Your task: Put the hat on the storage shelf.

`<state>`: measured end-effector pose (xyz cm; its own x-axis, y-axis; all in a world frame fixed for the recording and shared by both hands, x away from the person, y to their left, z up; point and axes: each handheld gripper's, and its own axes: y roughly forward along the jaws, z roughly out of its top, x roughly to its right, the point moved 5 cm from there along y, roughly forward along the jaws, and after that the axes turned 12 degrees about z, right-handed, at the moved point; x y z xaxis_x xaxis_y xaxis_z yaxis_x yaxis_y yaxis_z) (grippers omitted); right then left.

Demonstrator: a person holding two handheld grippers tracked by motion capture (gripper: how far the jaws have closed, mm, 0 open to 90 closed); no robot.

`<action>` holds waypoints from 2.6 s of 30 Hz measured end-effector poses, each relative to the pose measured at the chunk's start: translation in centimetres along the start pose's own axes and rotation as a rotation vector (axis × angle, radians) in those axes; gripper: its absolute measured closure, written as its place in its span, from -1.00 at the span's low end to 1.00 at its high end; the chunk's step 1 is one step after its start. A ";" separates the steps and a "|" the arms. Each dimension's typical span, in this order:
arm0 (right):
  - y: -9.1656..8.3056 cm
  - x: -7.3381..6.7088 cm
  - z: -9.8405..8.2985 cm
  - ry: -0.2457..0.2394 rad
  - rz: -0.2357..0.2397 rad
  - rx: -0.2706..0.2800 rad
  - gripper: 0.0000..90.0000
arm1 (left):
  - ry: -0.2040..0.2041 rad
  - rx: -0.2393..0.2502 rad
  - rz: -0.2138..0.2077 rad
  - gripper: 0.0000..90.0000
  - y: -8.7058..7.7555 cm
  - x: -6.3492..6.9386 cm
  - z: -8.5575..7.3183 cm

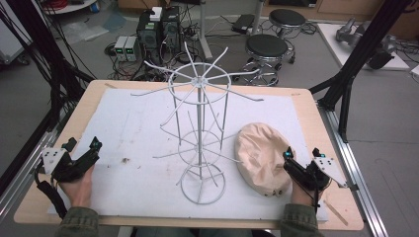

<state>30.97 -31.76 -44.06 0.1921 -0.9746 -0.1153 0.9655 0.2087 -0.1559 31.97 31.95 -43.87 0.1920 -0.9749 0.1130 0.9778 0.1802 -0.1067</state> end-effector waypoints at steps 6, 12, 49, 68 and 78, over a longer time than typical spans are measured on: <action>0.0 0.0 0.0 0.006 0.000 -0.001 -0.76 | -0.006 -0.001 0.000 -0.48 0.0 0.0 0.0; 0.0 0.0 0.0 0.003 0.001 0.000 -0.76 | -0.009 -0.002 -0.001 -0.48 0.0 0.0 0.0; 0.7 -0.3 0.5 0.002 0.036 -0.003 -0.76 | 0.003 -0.010 -0.004 -0.48 0.2 0.2 -0.2; 2.6 -1.1 1.9 -0.043 0.087 -0.062 -0.76 | 0.014 -0.014 -0.013 -0.48 0.5 0.5 -0.3; 4.0 -1.2 1.7 -0.066 0.075 -0.154 -0.76 | 0.017 -0.018 -0.023 -0.48 0.6 0.6 -0.3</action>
<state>34.93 -29.87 -42.86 0.2782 -0.9581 -0.0680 0.9109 0.2857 -0.2979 32.69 31.39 -44.20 0.1678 -0.9808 0.0991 0.9803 0.1554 -0.1219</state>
